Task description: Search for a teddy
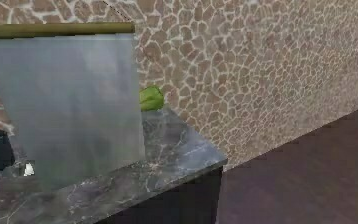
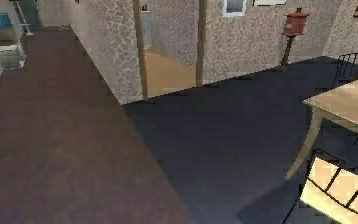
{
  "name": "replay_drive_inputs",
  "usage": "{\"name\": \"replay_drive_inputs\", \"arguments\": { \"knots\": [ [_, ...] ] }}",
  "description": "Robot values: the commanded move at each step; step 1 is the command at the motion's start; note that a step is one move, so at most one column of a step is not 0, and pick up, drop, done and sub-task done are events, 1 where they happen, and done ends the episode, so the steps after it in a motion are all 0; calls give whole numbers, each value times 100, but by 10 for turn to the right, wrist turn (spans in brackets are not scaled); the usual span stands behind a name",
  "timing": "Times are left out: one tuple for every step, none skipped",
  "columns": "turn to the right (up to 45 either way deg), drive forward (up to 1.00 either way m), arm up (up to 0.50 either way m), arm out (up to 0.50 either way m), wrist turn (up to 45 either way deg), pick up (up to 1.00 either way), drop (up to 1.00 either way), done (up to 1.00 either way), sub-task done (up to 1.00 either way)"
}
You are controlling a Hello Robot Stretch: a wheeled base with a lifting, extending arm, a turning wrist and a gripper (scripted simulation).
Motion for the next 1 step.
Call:
{"name": "replay_drive_inputs", "arguments": {
  "knots": [
    [450, 0, 0, 0, 0, 0, 0, 0, 0]
  ]
}}
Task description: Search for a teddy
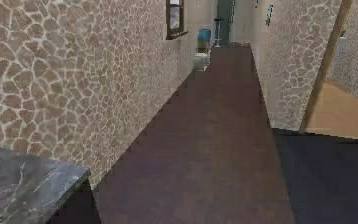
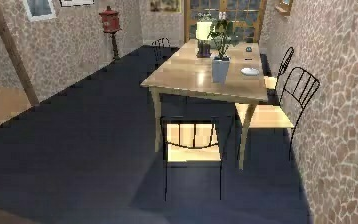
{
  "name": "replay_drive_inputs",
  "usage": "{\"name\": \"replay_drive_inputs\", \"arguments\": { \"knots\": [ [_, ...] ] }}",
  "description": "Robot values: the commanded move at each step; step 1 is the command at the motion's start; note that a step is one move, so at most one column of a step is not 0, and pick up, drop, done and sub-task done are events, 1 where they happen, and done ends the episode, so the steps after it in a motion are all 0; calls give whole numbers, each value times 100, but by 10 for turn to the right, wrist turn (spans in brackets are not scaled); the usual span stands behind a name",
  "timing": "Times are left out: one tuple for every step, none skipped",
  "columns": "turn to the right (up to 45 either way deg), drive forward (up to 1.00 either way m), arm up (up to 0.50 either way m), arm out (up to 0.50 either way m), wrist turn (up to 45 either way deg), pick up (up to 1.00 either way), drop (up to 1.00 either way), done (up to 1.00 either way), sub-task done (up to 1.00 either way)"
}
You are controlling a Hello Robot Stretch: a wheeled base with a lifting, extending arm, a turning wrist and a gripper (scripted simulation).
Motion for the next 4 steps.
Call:
{"name": "replay_drive_inputs", "arguments": {
  "knots": [
    [420, 0, 0, 0, 0, 0, 0, 0, 0],
    [0, 100, 0, 0, 0, 0, 0, 0, 0],
    [0, 100, 0, 0, 0, 0, 0, 0, 0],
    [60, 0, 0, 0, 0, 0, 0, 0, 0]
  ]
}}
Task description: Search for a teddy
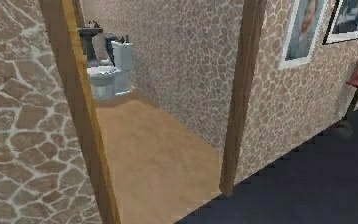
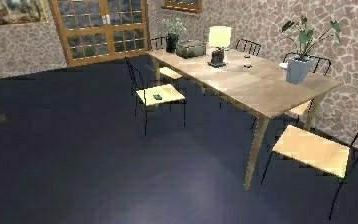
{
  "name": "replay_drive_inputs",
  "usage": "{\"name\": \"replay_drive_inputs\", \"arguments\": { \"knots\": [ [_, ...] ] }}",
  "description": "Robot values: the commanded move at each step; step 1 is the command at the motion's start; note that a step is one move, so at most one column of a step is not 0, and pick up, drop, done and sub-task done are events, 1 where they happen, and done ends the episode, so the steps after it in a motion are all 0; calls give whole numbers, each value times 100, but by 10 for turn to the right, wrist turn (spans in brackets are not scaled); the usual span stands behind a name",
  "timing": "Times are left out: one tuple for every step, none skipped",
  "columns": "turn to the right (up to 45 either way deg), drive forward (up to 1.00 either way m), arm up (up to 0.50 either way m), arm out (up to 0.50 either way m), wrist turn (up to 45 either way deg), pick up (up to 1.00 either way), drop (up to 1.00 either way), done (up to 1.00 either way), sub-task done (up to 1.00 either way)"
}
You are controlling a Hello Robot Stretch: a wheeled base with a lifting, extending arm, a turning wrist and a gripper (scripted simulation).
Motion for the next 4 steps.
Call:
{"name": "replay_drive_inputs", "arguments": {
  "knots": [
    [0, 85, 0, 0, 0, 0, 0, 0, 0],
    [-270, 0, 0, 0, 0, 0, 0, 0, 0],
    [0, 85, 0, 0, 0, 0, 0, 0, 0],
    [-150, 0, 0, 0, 0, 0, 0, 0, 0]
  ]
}}
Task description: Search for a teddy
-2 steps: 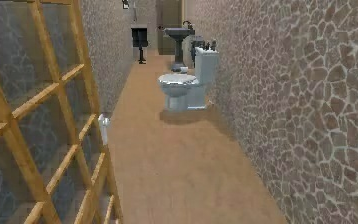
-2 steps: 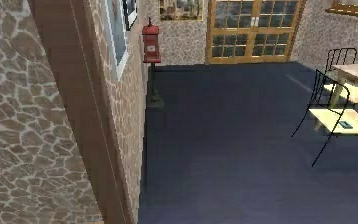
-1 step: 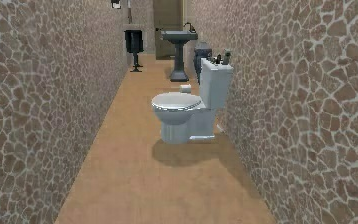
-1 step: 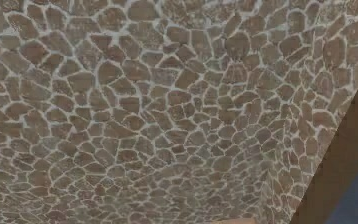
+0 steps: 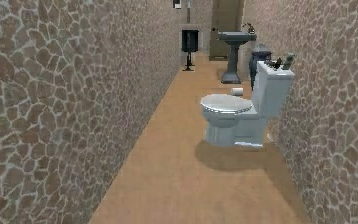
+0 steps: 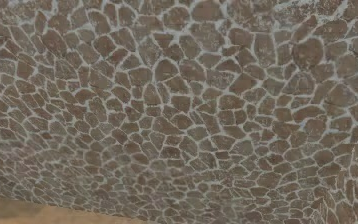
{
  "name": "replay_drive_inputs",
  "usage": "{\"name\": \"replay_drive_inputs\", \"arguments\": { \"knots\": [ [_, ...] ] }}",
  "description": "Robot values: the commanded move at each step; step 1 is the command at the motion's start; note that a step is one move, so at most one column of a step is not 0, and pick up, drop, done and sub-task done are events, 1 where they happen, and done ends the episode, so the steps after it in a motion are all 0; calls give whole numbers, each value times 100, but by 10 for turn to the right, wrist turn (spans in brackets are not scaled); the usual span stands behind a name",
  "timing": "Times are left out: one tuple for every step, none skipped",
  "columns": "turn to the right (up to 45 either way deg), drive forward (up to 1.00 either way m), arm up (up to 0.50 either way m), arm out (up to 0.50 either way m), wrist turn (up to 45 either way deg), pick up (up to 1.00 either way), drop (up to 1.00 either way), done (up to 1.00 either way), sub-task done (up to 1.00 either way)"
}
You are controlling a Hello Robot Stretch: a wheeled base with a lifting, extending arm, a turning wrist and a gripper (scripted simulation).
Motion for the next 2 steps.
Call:
{"name": "replay_drive_inputs", "arguments": {
  "knots": [
    [0, 100, 0, 0, 0, 0, 0, 0, 0],
    [-30, 0, 0, 0, 0, 0, 0, 0, 0]
  ]
}}
